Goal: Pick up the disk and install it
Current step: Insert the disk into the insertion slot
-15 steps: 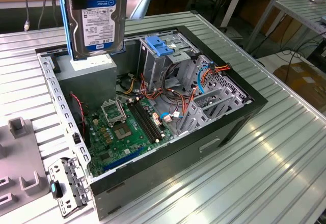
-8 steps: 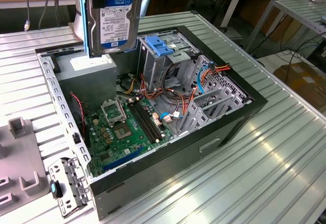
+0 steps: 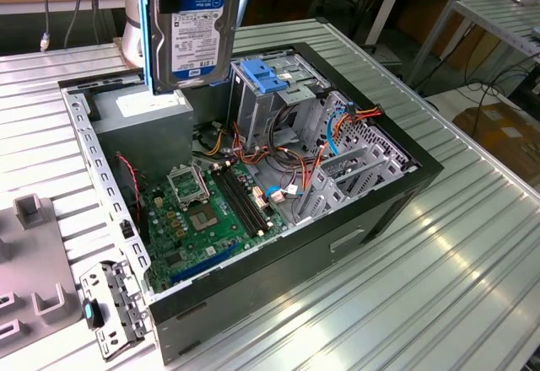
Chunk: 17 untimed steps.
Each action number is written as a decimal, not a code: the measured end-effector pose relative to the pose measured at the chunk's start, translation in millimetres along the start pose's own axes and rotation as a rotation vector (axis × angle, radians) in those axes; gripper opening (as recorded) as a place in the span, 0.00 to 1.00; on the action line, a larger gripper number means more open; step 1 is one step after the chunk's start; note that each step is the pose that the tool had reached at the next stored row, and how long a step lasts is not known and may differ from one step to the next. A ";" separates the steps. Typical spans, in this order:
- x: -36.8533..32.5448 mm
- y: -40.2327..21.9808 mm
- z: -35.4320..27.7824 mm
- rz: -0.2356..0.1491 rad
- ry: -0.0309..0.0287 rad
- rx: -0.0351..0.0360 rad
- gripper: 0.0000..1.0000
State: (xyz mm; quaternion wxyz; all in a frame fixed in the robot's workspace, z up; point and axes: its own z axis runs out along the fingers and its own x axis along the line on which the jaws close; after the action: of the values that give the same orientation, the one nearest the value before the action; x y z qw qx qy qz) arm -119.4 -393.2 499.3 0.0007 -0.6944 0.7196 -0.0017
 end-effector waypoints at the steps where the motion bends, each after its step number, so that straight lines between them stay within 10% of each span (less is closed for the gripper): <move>1: 0.3 0.0 0.0 0.000 0.0000 0.0001 0.37; 17: 9.9 -0.3 0.0 0.000 0.0000 0.0000 0.37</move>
State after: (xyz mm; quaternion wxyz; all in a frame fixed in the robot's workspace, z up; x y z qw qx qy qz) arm -119.4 -403.2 499.3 0.0008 -0.6944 0.7196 -0.0017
